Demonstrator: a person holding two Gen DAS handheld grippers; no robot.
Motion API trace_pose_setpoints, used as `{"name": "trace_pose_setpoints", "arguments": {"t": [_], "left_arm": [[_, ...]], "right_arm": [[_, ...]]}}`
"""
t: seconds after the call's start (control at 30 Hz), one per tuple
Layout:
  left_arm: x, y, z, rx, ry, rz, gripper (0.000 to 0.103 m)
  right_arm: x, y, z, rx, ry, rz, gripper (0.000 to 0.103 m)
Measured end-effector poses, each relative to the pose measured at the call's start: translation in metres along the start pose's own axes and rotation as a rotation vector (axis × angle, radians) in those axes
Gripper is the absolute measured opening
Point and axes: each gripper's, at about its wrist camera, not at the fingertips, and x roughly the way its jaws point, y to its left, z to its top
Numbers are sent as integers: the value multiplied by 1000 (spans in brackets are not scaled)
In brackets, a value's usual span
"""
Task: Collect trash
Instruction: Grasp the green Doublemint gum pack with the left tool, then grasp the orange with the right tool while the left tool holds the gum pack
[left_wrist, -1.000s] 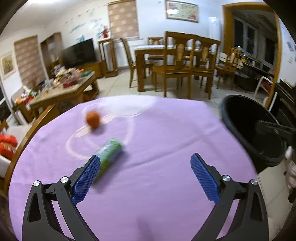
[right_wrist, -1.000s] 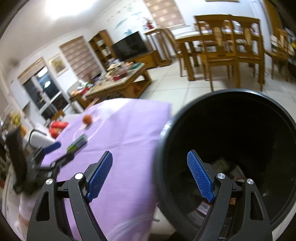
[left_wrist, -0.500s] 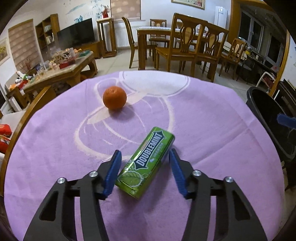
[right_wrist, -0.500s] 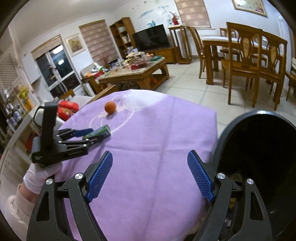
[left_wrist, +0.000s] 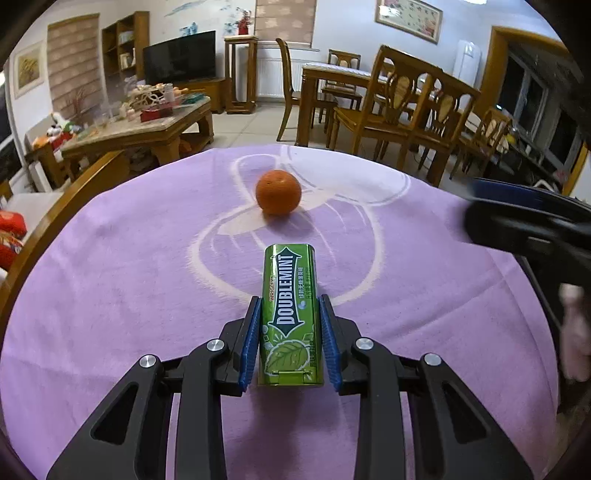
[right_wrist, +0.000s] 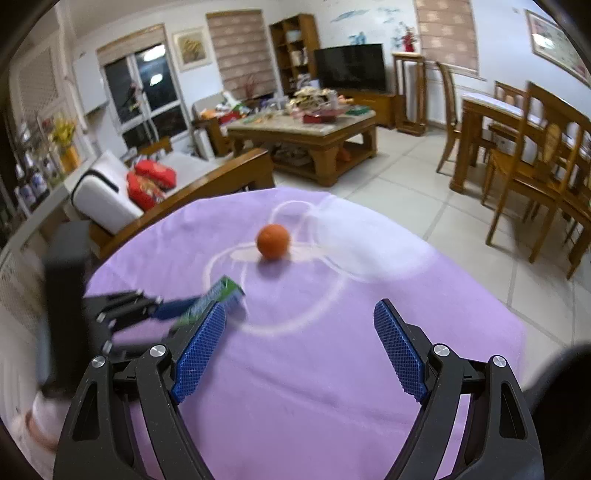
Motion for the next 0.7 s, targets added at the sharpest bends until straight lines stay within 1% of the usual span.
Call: {"name": "trace_pose_setpoints", "arguments": {"t": [0.17,0.3,0.37,0.4,0.43,0.47,0.57,0.63,0.7], "left_arm": [[-1,8,2,-31,-9,-21,31],[-2,23,-1,-89,-11,-54,31],[-2,29,-1,-107,-13,-63,31],[-2,30,0,-114,-13,-66,31],[-2,30,0,-120,-13,-68,31],[-1,33,0,-132,-12,-72,31],[-1,35,0,-147,-11,-73,31],[-2,34,-1,-150,-12,-74,31],[-2,34,-1,-149,-11,-74,31]], "right_arm": [[63,26,31,-57,56,-43,82],[99,33,40,-65,84,-76,82],[109,36,43,-57,90,-84,81],[115,35,44,-52,98,-81,78],[120,35,45,-49,108,-77,73],[126,37,46,-50,114,-80,71],[138,40,48,-59,140,-74,59],[146,43,50,-69,159,-78,45],[150,45,51,-69,160,-75,38]]}}
